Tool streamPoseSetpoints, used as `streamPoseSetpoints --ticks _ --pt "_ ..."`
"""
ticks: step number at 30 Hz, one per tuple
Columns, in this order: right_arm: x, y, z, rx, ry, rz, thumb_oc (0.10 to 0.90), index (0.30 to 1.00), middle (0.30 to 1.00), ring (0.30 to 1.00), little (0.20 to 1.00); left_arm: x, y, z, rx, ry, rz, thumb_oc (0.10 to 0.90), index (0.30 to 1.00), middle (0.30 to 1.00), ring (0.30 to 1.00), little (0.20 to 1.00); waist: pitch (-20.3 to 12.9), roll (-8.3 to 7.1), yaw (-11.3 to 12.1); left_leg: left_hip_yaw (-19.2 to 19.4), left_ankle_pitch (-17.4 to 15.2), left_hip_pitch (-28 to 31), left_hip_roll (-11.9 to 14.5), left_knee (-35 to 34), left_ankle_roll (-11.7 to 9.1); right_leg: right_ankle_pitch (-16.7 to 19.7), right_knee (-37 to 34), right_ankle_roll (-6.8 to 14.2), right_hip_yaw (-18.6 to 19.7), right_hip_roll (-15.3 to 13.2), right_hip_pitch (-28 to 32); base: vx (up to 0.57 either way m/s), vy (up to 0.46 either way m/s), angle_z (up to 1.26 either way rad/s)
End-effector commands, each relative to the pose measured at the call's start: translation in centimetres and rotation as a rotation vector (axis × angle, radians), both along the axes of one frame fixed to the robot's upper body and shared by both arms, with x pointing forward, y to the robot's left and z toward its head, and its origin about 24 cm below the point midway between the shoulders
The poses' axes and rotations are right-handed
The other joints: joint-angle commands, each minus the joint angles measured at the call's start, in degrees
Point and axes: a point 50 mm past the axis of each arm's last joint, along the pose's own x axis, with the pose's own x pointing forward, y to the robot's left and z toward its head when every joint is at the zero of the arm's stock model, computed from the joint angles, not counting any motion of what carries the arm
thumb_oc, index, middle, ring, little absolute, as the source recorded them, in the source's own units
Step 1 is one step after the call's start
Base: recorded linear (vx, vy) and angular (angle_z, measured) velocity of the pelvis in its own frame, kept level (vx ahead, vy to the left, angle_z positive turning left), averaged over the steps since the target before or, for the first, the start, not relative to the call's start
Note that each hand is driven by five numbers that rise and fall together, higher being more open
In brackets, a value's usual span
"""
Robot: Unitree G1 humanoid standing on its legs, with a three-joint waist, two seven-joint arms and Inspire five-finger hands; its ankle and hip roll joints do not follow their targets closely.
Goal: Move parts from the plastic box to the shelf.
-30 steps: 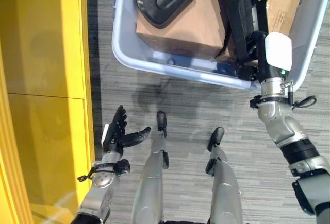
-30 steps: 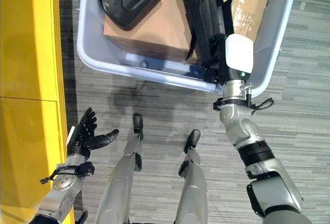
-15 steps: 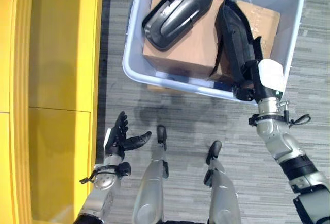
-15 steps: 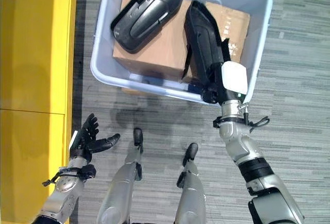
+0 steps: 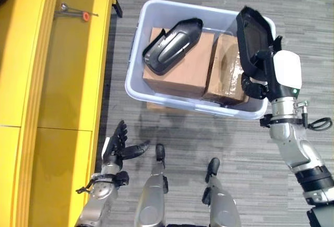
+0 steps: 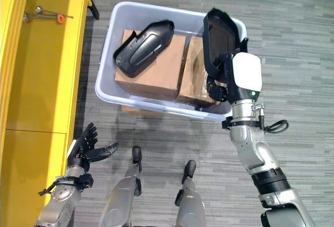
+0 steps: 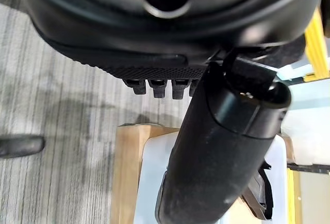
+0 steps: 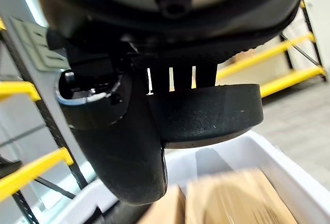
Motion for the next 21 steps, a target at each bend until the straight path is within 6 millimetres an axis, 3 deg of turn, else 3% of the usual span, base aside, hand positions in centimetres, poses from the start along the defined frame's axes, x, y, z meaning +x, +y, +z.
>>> streamPoseSetpoints --ticks 1,4,6,10,14,18,21 --pt "-1.3 0.4 5.2 -0.083 -0.249 0.058 0.4 0.3 0.3 0.3 0.3 -1.1 1.6 1.0 0.071 -0.047 -0.003 0.9 1.0 1.0 1.0 1.0 -10.6 -2.98 0.5 -2.0 -4.7 0.3 3.5 1.9 -1.0 -6.9 5.5 0.8 -2.5 -1.1 -0.2 0.13 -0.004 -0.02" --pt "-1.9 0.5 5.7 -0.121 -0.269 0.075 0.4 0.3 0.3 0.3 0.3 -1.8 2.0 0.5 0.077 -0.015 0.005 0.9 1.0 1.0 1.0 1.0 -14.3 -3.81 0.4 -1.5 -5.0 3.1 3.8 0.8 -1.1 -7.3 4.7 0.9 -2.6 -0.5 2.3 0.09 -0.003 -0.07" --pt "-2.0 0.5 5.7 -0.12 -0.267 0.076 0.4 0.3 0.3 0.3 0.3 -1.9 2.0 0.5 0.077 -0.014 0.004 0.9 1.0 1.0 1.0 1.0 -14.3 -3.82 0.5 -1.5 -5.0 3.3 3.8 0.7 -1.1 -7.3 4.6 1.0 -2.6 -0.5 2.5 0.05 -0.008 -0.01" --pt "-2.5 1.4 5.5 -0.149 -0.247 0.131 0.4 0.3 0.3 0.3 0.3 -2.7 2.4 -0.4 0.08 0.029 0.025 0.9 1.0 1.0 1.0 1.0 -18.2 -4.31 0.4 -0.7 -5.6 6.8 4.5 0.0 -1.1 -8.5 5.1 0.8 -2.1 0.2 5.1 0.09 -0.013 -0.04" --pt "-2.3 2.6 4.9 -0.152 -0.206 0.19 0.4 0.3 0.3 0.3 0.3 -3.2 2.4 -0.9 0.077 0.057 0.031 0.9 1.0 1.0 1.0 1.0 -20.0 -4.19 0.5 -0.3 -5.9 9.3 5.5 0.0 -1.2 -10.6 7.3 0.3 -1.4 0.8 6.5 0.04 -0.045 -0.13" --pt "-1.6 4.6 4.9 -0.165 -0.175 0.273 0.4 0.3 0.3 0.3 0.3 -3.4 2.3 -1.0 0.065 0.058 0.037 0.9 1.0 1.0 1.0 1.0 -21.8 -3.81 1.0 -0.3 -5.5 11.3 7.1 0.0 -1.5 -13.4 9.9 -0.8 -0.8 2.3 7.4 0.0 -0.112 -0.11" --pt "-1.0 7.7 6.0 -0.144 -0.206 0.399 0.4 0.3 0.3 0.3 0.3 -3.7 2.1 -1.5 0.025 0.068 0.069 0.9 1.0 1.0 1.0 1.0 -21.8 -3.13 2.6 -1.3 -2.3 11.2 10.5 0.7 -2.8 -16.5 12.5 -3.7 -0.8 5.8 7.1 -0.09 -0.316 -0.07"
